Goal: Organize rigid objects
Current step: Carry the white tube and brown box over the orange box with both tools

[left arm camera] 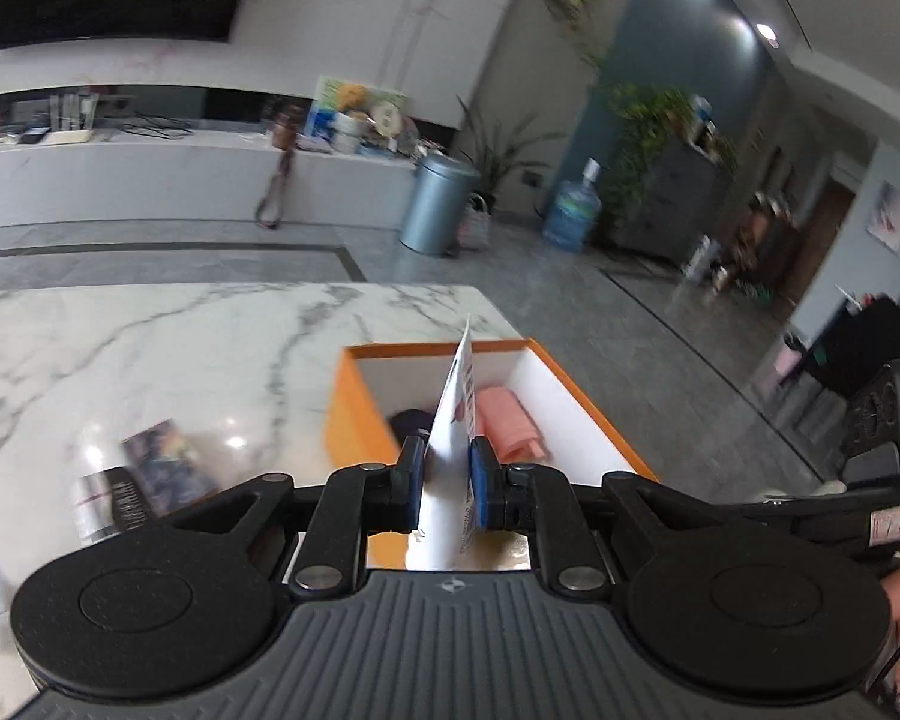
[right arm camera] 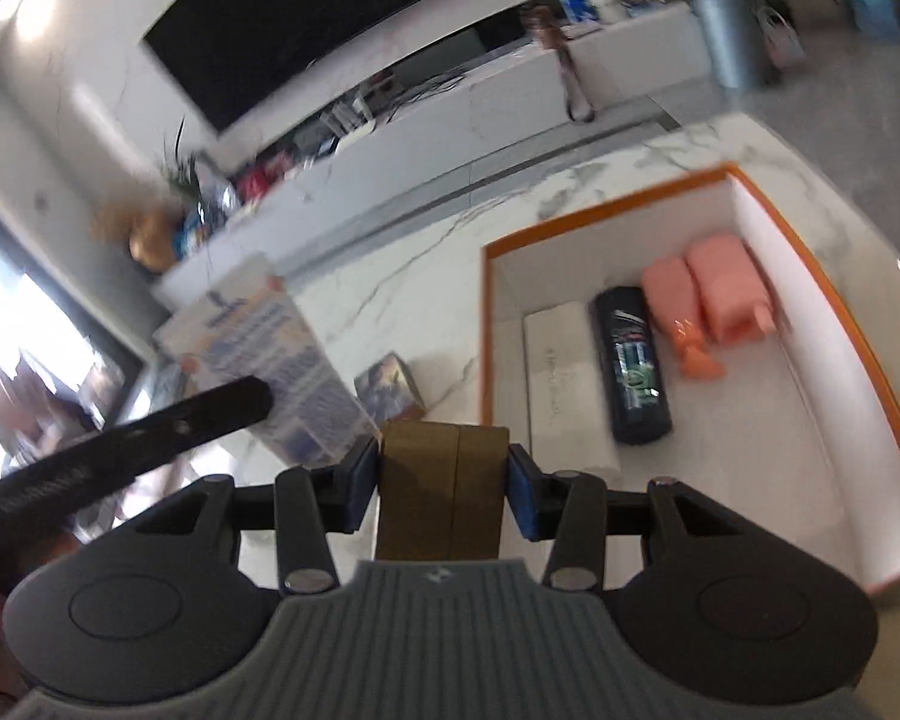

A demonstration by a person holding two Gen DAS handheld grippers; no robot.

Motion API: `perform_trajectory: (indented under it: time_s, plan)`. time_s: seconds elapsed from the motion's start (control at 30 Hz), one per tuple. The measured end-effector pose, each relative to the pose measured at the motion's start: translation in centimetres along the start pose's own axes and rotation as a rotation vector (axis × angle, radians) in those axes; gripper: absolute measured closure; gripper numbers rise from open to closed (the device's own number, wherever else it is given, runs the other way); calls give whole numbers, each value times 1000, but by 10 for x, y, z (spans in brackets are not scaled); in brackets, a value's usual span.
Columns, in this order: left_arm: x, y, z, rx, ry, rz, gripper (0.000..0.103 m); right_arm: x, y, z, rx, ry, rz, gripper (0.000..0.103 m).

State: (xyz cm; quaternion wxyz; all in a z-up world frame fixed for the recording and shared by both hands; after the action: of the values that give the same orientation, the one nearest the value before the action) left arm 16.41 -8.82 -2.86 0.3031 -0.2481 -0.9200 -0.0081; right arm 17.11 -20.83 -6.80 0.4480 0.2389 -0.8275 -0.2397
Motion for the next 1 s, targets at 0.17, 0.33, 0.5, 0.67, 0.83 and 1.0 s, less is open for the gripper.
perform_trajectory:
  time_s: [0.17, 0.33, 0.5, 0.67, 0.83, 1.0]
  plan:
    - [-36, -20, -10, -19, 36, 58, 85, 14, -40, -19, 5, -71, 161, 57]
    - [-79, -32, 3, -45, 178, 73, 85, 6, -73, -23, -26, -66, 241, 57]
    - [-106, -38, 27, -87, 258, 65, 85, -10, -83, -17, -11, -27, 237, 57]
    - [-117, -44, 44, -218, 349, 55, 85, -25, -90, -18, -9, 25, 216, 57]
    - [-121, -52, 55, -380, 401, 61, 85, -39, -98, -19, -33, 83, 228, 57]
    - [-127, -54, 61, -500, 442, 60, 84, -56, -97, -18, -38, 129, 212, 57]
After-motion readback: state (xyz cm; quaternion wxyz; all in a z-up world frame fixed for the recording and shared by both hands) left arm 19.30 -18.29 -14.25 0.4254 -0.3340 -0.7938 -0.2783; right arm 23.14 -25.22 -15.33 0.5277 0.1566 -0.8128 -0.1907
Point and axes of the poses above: each gripper's, at about its wrist camera, not at the fingertips, and x roughly against the way its jaws point, y to its left, z to its underside, the point moved 6 cm from there along -x, roughly the way its jaws point, and after that the axes turned 13 degrees about -x, right-handed, at the moved point
